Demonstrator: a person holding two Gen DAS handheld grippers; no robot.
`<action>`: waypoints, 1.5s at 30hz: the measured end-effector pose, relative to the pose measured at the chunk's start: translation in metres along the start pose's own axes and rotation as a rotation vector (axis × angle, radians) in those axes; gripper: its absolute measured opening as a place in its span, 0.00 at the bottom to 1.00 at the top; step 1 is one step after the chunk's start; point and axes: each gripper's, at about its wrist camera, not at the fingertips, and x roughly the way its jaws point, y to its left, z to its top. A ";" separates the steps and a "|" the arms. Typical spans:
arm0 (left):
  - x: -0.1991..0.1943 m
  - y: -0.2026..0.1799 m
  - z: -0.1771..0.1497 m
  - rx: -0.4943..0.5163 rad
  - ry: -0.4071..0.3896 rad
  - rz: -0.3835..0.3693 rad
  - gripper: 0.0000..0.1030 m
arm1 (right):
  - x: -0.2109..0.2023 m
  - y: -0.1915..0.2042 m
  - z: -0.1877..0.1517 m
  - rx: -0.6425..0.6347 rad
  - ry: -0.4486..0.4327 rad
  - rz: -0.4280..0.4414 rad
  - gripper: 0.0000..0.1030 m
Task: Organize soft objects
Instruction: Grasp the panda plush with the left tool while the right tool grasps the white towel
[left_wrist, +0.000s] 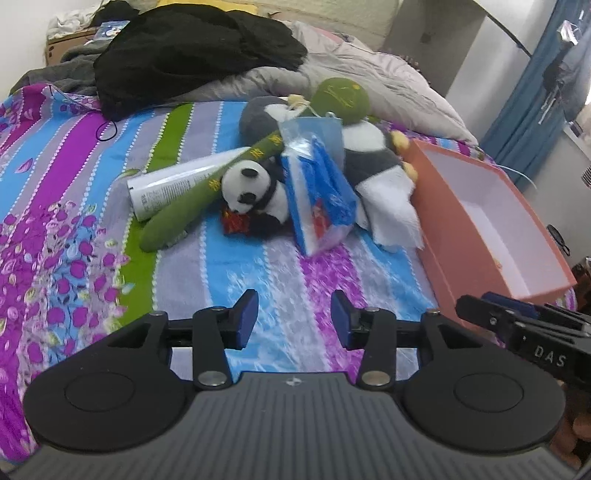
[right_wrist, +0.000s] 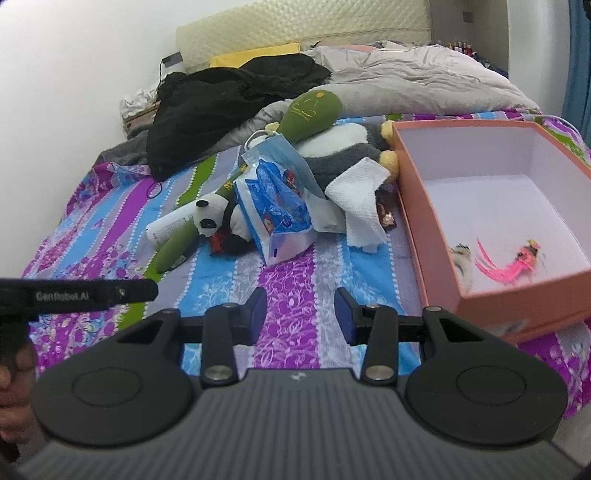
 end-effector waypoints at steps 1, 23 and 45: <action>0.007 0.004 0.004 -0.003 -0.001 0.002 0.48 | 0.006 0.000 0.003 0.002 0.000 -0.007 0.42; 0.156 0.057 0.118 -0.061 0.011 0.033 0.60 | 0.163 -0.032 0.094 -0.059 0.097 -0.261 0.42; 0.102 0.039 0.063 -0.093 -0.082 0.082 0.49 | 0.129 -0.017 0.049 -0.100 0.071 -0.172 0.07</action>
